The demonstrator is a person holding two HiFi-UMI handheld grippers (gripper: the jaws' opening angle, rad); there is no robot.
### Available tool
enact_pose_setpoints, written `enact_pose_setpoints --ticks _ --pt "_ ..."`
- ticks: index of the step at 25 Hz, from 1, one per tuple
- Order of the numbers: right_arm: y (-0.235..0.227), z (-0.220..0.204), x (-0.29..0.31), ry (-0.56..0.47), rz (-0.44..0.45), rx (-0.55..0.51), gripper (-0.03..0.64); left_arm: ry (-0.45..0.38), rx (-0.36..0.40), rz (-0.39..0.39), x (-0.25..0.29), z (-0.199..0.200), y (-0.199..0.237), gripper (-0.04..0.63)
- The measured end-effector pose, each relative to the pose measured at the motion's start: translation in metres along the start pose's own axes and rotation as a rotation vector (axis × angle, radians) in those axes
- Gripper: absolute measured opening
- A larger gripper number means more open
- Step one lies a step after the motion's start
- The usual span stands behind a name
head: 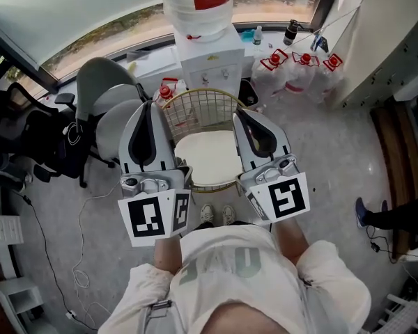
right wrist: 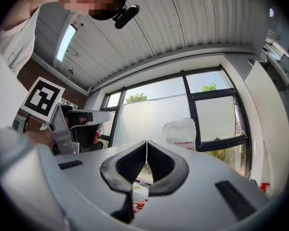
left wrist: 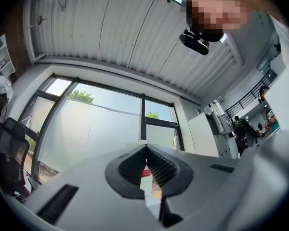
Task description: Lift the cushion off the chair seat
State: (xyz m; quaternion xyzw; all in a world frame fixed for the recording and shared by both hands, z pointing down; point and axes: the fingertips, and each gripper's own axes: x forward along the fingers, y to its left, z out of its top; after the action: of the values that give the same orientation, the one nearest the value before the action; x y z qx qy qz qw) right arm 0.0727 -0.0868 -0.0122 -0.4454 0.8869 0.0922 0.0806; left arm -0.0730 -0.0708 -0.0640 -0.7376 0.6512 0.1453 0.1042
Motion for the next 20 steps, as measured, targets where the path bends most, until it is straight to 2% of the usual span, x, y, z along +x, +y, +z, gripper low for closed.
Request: enact_pose_setpoints --ticks 8,13,17,20 --pt "-0.003 0.011 0.018 -0.043 -0.055 -0.042 0.017 -0.006 -0.001 -0.043 0.009 -0.004 0.006 0.014" --pt "-0.003 0.002 0.032 -0.09 -0.021 0.058 0.017 0.014 0.011 -0.049 0.013 -0.016 0.011 0.014" --pt "0.004 -0.032 0.059 -0.04 0.035 0.046 0.018 0.044 0.02 -0.038 0.015 -0.041 0.024 0.014" --pt "0.008 -0.051 0.073 -0.042 0.042 0.128 0.018 0.058 0.007 -0.026 0.016 -0.061 0.04 0.014"
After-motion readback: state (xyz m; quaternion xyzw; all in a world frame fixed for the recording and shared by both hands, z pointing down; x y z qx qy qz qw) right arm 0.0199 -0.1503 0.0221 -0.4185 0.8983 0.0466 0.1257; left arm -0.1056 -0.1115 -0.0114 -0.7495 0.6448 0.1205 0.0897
